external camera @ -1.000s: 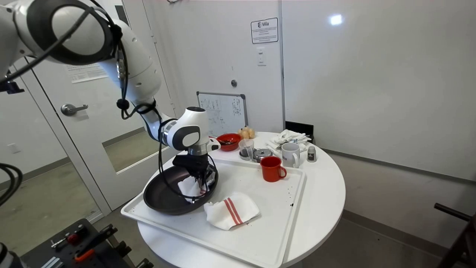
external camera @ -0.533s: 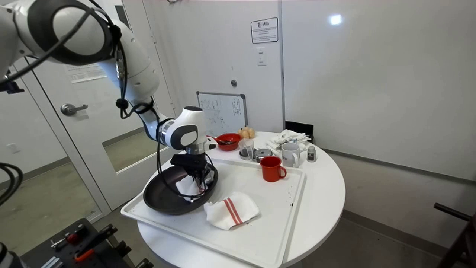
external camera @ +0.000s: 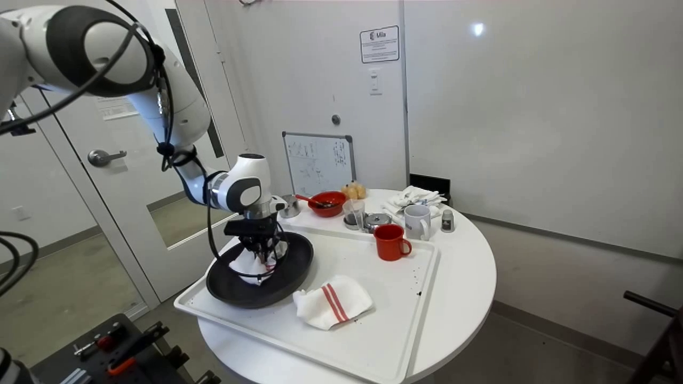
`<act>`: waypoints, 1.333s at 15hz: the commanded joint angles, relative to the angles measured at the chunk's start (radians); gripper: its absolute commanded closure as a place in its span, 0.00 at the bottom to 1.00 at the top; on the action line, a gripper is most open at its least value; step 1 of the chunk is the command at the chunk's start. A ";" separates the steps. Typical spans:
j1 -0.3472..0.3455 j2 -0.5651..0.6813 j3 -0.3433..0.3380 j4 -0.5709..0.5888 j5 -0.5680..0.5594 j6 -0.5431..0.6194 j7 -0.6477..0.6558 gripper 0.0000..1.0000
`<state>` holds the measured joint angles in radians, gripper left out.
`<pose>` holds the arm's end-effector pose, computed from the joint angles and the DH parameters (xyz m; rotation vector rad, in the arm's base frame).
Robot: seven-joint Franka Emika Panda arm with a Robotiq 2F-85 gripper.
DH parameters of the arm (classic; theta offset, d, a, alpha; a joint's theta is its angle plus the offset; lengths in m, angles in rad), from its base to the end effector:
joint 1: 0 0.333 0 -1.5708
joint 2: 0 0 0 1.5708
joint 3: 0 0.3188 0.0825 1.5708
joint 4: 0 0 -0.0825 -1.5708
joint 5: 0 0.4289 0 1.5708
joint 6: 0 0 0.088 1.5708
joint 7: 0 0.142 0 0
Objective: Use one white and red towel to wipe the black pan.
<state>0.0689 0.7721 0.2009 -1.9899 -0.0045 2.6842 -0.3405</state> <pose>0.5736 0.1729 -0.0030 -2.8805 -0.8332 0.0877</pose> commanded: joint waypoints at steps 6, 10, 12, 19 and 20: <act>0.006 0.040 -0.015 0.016 -0.037 -0.019 0.017 0.96; -0.080 0.022 -0.017 -0.017 -0.009 0.002 0.002 0.96; -0.125 0.015 -0.019 -0.028 0.001 0.008 -0.001 0.96; -0.197 0.013 -0.031 -0.031 0.006 0.003 0.013 0.96; -0.187 0.014 -0.032 -0.030 0.001 0.002 0.019 0.96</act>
<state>-0.1356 0.7609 0.1904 -2.0119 -0.0017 2.6697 -0.3318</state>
